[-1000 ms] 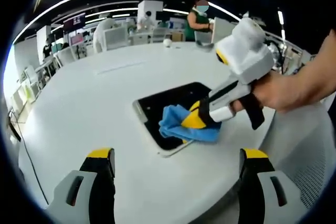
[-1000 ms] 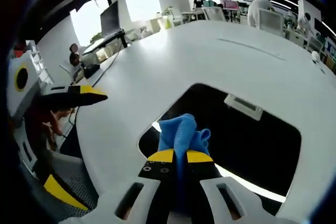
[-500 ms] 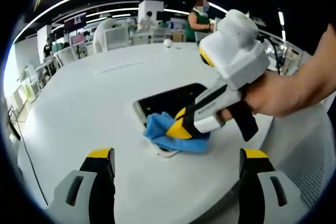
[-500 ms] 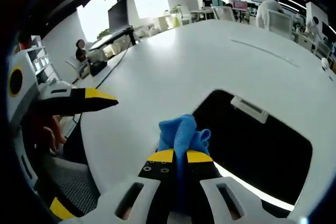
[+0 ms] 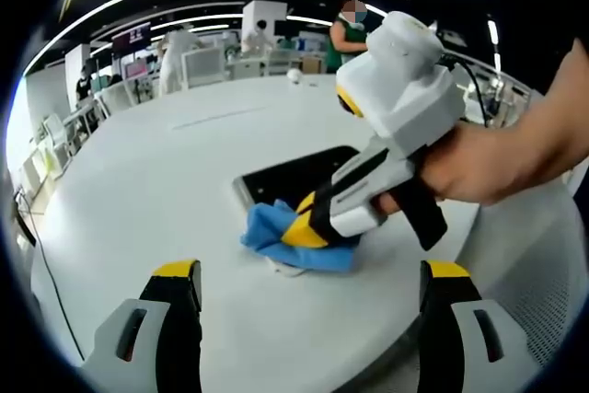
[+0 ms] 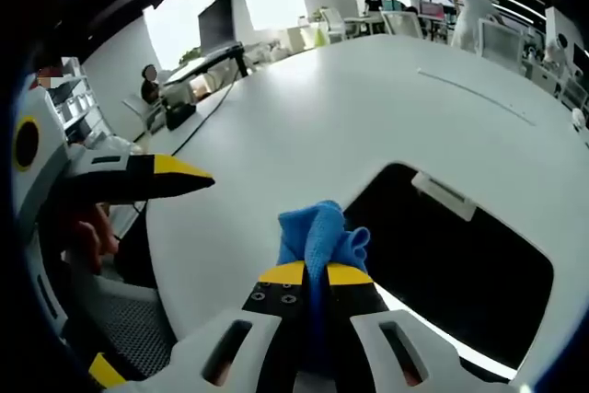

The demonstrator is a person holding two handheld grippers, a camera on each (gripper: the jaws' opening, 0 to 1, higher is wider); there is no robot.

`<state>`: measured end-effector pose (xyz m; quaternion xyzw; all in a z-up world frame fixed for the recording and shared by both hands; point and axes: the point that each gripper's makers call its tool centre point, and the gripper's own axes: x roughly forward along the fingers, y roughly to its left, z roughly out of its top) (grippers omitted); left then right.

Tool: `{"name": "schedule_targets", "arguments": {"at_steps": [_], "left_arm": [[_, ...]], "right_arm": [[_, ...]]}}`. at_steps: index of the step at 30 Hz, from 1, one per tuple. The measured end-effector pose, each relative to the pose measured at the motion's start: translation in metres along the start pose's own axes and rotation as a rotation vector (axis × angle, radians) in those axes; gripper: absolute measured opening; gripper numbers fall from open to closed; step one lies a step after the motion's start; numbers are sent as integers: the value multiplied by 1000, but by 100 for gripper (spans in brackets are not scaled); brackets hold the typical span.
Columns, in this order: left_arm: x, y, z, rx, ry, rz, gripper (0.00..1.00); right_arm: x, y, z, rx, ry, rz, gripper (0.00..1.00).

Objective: Wipe the mirror surface with the cleaning cloth until all visible marks leave the cleaned area.

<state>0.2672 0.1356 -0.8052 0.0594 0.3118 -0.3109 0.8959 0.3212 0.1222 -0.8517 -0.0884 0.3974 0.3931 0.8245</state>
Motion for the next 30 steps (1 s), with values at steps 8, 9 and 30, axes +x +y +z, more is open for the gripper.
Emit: {"name": "schedule_targets", "arguments": {"at_steps": [8,9,30], "left_arm": [[0,0,0,-2,0,3,99],[0,0,0,-3,0,2,99],[0,-2,-2,-25,6,-14,99]], "right_arm": [[0,0,0,0,-3,1,1],[0,0,0,-1,-4,1,1],[0,-1,1,-15,5,10,1]]}}
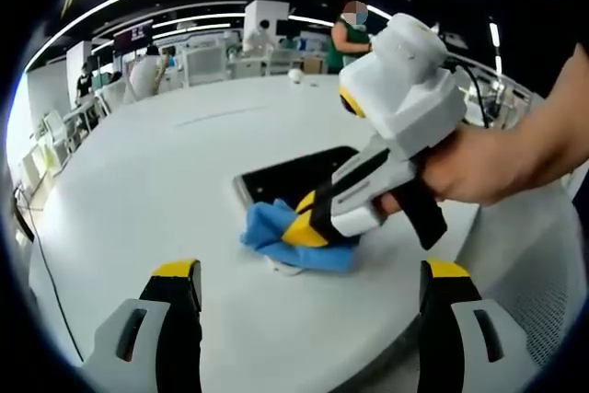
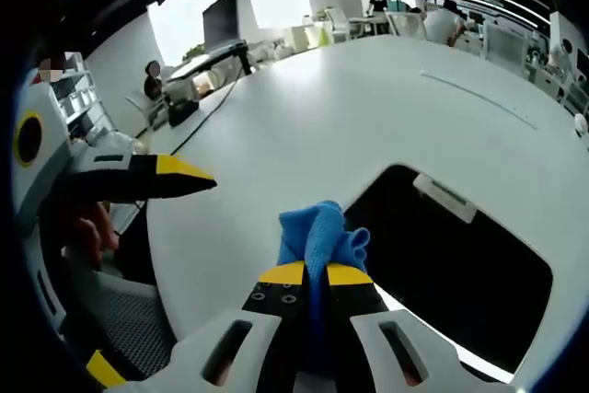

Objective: Wipe the mirror surface with the cleaning cloth until all visible marks leave the cleaned area.

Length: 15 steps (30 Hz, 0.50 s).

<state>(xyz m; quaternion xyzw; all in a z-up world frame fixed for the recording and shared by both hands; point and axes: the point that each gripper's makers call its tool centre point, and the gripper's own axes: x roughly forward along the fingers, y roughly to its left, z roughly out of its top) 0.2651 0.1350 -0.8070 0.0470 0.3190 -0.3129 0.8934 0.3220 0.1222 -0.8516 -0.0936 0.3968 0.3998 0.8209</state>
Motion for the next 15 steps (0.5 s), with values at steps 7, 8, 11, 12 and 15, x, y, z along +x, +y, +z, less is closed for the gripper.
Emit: {"name": "schedule_targets", "arguments": {"at_steps": [7,8,11,12,15], "left_arm": [[-1,0,2,2,-10,0,99],[-1,0,2,1,-9,0,99],[-1,0,3,-5,-17,-2,99],[-1,-1,3,-8,-16,-4,99],[-1,-1,5,-14,-25,-8,99]], "right_arm": [[1,-3,2,14,-5,-5,1],[1,-4,2,16,-5,-5,1],[1,-7,4,16,-7,-11,1],[1,-8,5,17,-7,-11,1],[3,-10,6,11,-6,-11,1]]}}
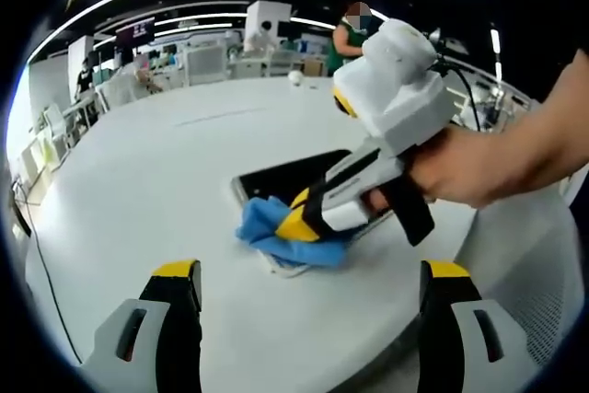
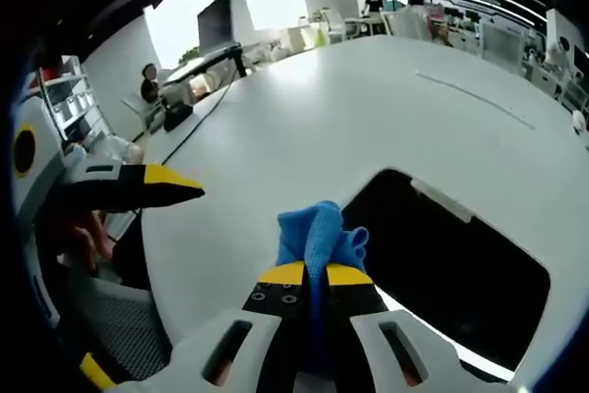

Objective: Wipe the mirror surface with the cleaning cloth until all visible marks leave the cleaned area.

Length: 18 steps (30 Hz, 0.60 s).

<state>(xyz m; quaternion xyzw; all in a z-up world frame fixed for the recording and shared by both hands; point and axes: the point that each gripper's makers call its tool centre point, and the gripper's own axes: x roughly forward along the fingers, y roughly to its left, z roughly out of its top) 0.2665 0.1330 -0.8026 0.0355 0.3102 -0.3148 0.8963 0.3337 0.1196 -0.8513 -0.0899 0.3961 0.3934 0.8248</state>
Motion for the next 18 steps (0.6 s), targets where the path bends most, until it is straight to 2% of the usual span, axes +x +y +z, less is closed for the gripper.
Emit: {"name": "schedule_targets", "arguments": {"at_steps": [18], "left_arm": [[0,-2,0,2,3,-8,99]], "right_arm": [[11,-21,17,-38,12,9,1]]}}
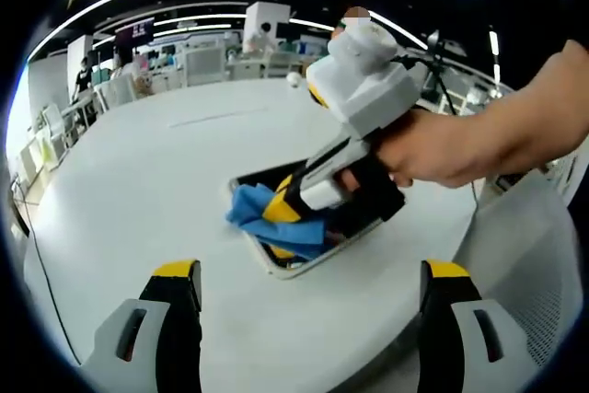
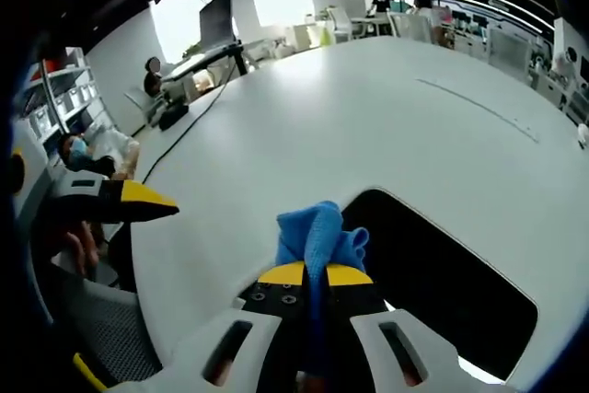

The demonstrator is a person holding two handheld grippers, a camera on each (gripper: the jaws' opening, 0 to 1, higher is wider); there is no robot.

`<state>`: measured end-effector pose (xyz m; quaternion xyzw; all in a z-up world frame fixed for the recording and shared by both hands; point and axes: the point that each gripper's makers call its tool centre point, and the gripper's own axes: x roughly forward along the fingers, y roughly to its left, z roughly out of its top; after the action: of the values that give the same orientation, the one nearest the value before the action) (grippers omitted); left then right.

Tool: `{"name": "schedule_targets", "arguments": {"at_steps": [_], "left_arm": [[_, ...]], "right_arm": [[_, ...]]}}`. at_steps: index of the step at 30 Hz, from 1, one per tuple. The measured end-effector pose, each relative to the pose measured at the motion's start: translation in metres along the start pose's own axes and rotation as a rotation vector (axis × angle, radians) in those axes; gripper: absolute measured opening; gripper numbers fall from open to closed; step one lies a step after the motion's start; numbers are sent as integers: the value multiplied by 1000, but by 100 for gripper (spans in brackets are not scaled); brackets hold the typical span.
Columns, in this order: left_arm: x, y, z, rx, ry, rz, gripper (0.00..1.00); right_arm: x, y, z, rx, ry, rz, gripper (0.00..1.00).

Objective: Wipe the mirror surface with the cleaning cloth until all visible marks leave the cleaned area.

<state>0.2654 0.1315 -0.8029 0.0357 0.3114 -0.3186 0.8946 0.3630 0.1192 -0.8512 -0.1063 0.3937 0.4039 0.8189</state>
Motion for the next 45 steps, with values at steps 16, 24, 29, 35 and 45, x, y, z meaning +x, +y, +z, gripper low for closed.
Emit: {"name": "schedule_targets", "arguments": {"at_steps": [16,24,29,35,45], "left_arm": [[0,1,-2,-2,6,2,99],[0,1,-2,-11,6,2,99],[0,1,-2,-11,8,2,99],[0,2,-3,-14,9,8,99],[0,2,-4,-14,16,9,99]], "right_arm": [[13,-26,19,-11,18,-7,1],[18,-36,28,-28,41,-2,1],[22,-45,34,-34,47,-7,1],[26,-55,40,-57,62,-3,1],[33,-64,47,-58,81,23,1]]}}
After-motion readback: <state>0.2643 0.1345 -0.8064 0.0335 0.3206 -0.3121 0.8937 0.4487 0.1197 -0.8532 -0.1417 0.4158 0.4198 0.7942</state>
